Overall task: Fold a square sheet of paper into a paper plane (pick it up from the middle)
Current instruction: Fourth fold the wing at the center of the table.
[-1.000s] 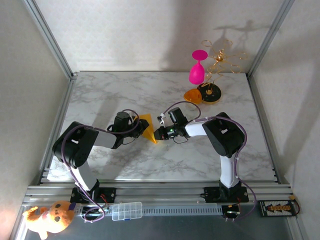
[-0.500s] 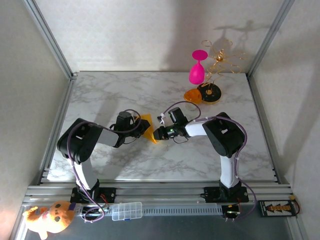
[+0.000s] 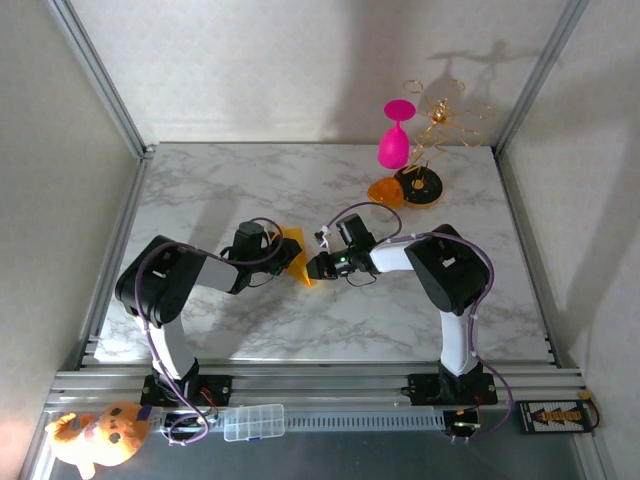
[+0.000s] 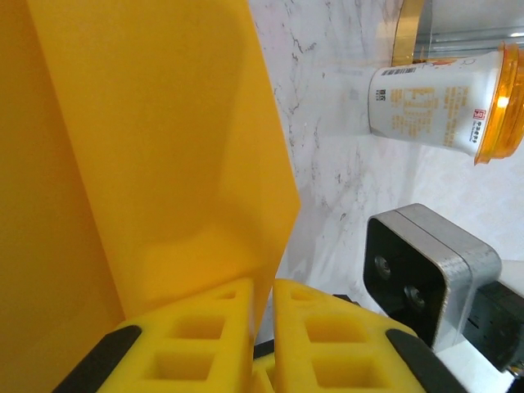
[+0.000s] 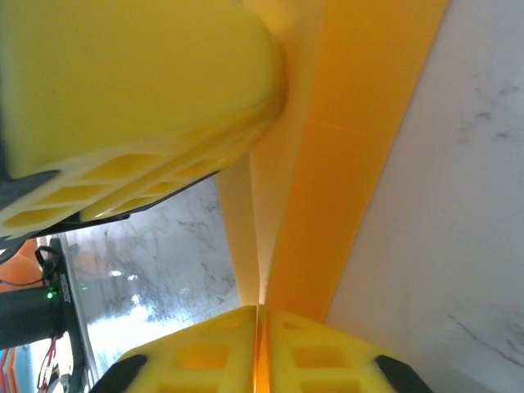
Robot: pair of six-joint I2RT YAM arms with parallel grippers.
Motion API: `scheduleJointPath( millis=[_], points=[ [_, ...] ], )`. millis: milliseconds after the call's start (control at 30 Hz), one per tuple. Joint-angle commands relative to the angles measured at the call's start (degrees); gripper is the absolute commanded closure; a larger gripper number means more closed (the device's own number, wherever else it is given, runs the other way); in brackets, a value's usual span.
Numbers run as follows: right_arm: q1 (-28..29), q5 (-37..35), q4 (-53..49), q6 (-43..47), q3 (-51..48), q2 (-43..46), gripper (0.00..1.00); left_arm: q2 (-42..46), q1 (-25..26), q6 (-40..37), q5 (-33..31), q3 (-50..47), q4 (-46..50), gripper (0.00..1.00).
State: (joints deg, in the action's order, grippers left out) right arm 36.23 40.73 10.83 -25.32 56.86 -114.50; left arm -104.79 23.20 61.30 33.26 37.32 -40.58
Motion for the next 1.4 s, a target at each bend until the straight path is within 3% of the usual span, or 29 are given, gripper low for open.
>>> scheduleJointPath(
  millis=[0,367,900,1367],
  points=[
    [-1.01,-10.66,-8.07,-0.22,-1.58,-5.39,0.9,-0.43,0.53,-1.08,0.06,1.3,0.68,0.86],
    [-1.58,-10.98,-9.55,-0.97,-1.23,-6.26,0.94,5.48,-1.24,-1.97,-0.97,-1.92,-0.28,0.82],
    [-1.75,-11.18,-10.61,-0.61,-0.35,-6.7,0.92,-1.09,-0.27,-1.84,0.93,0.73,-1.15,0.89],
    [-1.77,-11.49,-11.09,-0.34,-0.18,-6.93,0.9,-3.45,-0.09,-2.8,0.44,1.88,0.81,0.9]
  ],
)
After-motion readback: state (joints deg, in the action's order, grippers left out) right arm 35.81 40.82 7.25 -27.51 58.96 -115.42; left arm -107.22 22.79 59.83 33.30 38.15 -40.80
